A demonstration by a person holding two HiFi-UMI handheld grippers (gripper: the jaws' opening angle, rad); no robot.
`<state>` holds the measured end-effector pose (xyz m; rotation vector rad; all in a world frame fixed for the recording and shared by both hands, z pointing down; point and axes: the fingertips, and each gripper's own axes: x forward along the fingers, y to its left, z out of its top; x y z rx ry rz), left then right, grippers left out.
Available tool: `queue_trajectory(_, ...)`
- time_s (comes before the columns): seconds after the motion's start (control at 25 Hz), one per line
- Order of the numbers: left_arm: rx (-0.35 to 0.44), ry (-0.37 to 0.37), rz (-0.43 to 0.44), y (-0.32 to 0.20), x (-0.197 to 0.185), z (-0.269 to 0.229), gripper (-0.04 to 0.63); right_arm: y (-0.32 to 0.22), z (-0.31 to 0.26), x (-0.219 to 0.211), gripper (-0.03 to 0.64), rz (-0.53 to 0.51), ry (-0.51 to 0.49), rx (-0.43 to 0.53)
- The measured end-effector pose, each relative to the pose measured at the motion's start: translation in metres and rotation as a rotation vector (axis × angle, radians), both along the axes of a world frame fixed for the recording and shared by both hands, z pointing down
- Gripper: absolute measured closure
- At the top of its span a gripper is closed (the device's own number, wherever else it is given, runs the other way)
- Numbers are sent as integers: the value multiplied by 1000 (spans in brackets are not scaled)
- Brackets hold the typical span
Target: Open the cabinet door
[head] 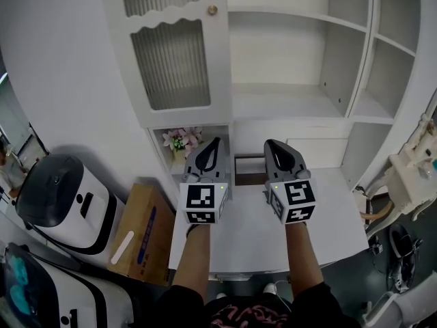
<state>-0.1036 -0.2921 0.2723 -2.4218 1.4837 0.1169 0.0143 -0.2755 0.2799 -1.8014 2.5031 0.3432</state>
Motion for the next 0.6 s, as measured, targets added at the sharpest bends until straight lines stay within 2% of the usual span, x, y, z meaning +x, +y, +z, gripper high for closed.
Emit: queue_trajectory(0.6,21,0,-150,-26,45,-10,580,-43,-5,56,603,-124,11,23)
